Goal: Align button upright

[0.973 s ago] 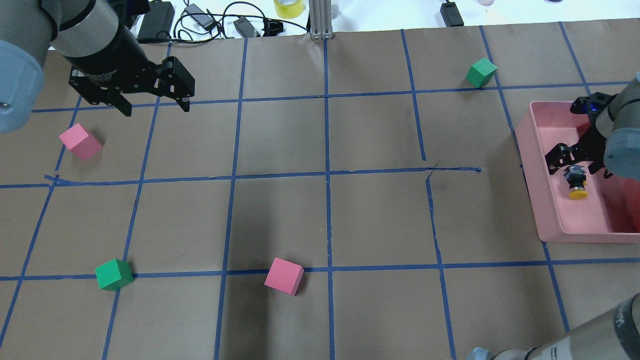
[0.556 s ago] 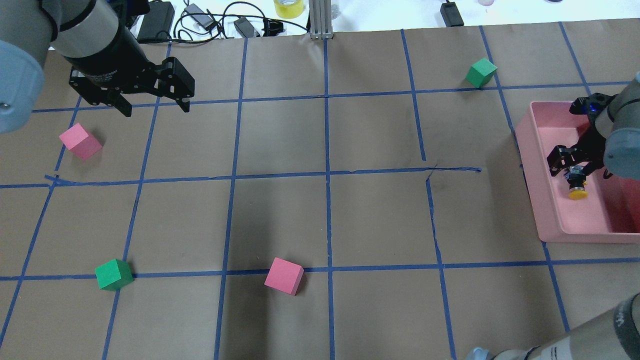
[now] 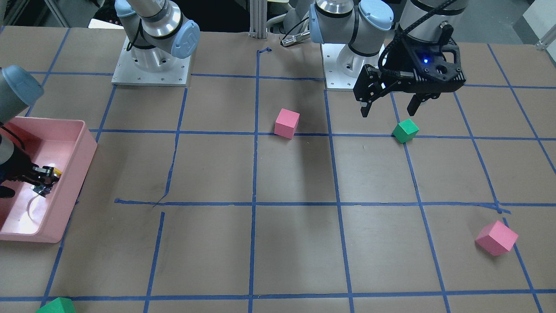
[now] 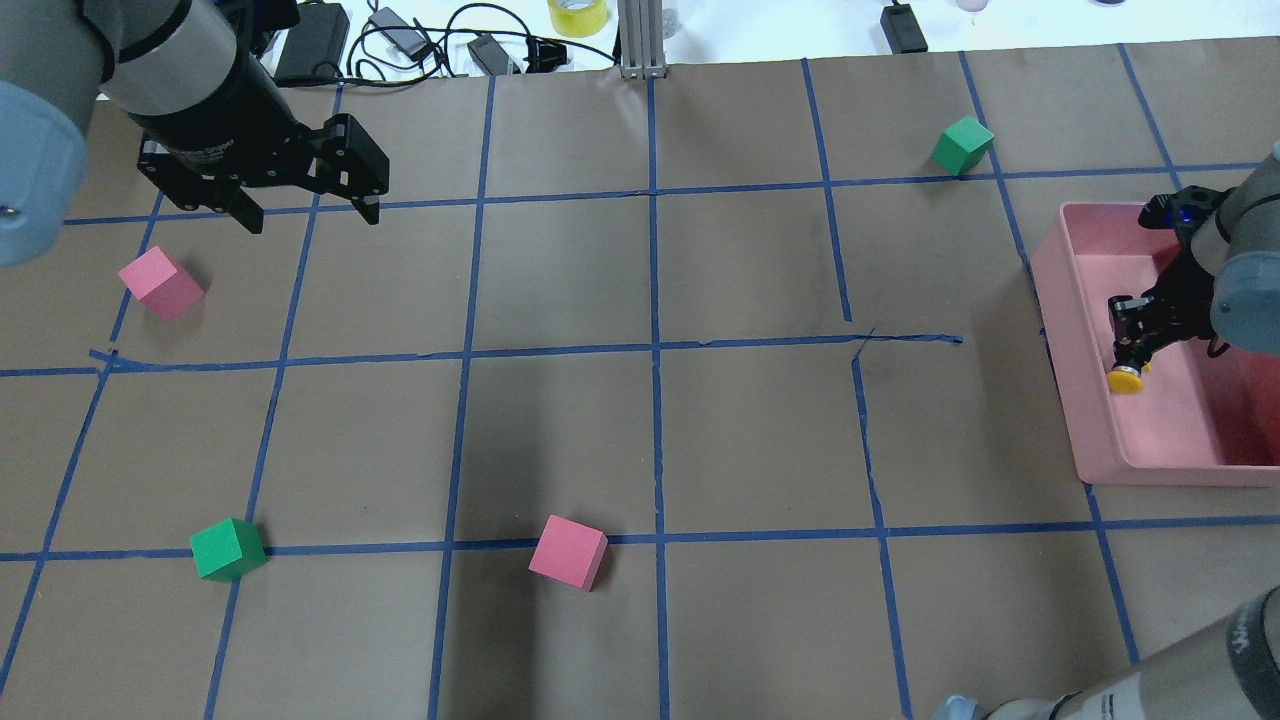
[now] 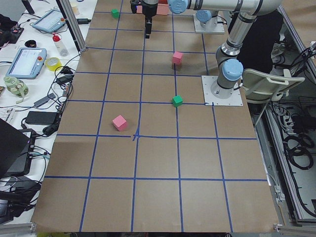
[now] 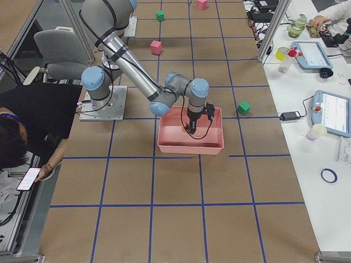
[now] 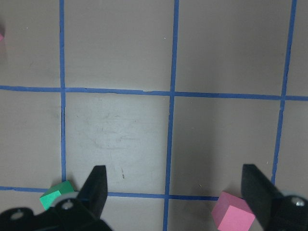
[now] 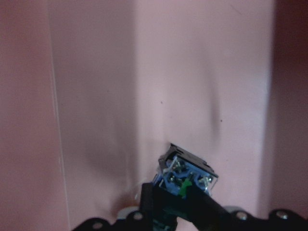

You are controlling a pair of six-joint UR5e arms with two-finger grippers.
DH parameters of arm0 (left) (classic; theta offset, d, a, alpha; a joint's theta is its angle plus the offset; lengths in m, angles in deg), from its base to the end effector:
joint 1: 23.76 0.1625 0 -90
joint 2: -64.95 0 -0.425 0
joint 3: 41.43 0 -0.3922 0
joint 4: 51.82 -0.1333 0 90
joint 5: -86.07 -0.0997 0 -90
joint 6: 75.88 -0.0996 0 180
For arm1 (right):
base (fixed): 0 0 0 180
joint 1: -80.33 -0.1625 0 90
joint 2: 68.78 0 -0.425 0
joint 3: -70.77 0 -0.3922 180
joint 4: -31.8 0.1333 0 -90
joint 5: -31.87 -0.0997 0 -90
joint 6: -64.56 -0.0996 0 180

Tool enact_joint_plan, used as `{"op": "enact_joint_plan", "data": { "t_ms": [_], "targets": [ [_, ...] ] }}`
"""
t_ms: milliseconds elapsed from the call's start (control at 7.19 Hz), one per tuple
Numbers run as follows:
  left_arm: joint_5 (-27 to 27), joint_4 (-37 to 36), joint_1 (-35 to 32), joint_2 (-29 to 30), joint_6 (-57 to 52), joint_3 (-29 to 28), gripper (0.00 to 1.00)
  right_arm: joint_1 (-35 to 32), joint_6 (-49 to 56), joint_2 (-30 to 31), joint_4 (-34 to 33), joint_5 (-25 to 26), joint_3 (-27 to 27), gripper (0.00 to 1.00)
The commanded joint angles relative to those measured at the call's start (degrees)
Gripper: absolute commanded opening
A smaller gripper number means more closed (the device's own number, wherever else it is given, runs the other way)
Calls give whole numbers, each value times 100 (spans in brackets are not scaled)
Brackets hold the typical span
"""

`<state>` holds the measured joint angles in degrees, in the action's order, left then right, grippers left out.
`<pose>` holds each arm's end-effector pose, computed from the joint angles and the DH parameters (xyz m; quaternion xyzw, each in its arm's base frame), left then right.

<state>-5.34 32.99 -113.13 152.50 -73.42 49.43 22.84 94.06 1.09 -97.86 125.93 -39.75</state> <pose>-0.1255 -0.4860 0.5109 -0.0276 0.9978 -0.0593 0.0113 -0.1847 -0.5247 0.2050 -0.0259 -0.9990 -0.0256 0.0259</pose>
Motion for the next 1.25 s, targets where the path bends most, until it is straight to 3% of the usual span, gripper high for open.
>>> {"op": "enact_joint_plan", "data": {
  "t_ms": [0, 556, 834, 1112],
  "targets": [
    [0, 0, -1, -1, 0, 2, 100, 0, 212, 0, 143, -19, 92, 0],
    [0, 0, -1, -1, 0, 2, 100, 0, 249, 9, 221, -19, 276, 0],
    [0, 0, -1, -1, 0, 2, 100, 0, 196, 9, 196, -36, 277, 38],
    [0, 0, -1, -1, 0, 2, 100, 0, 204, 9, 56, -185, 277, 54]
  ]
}}
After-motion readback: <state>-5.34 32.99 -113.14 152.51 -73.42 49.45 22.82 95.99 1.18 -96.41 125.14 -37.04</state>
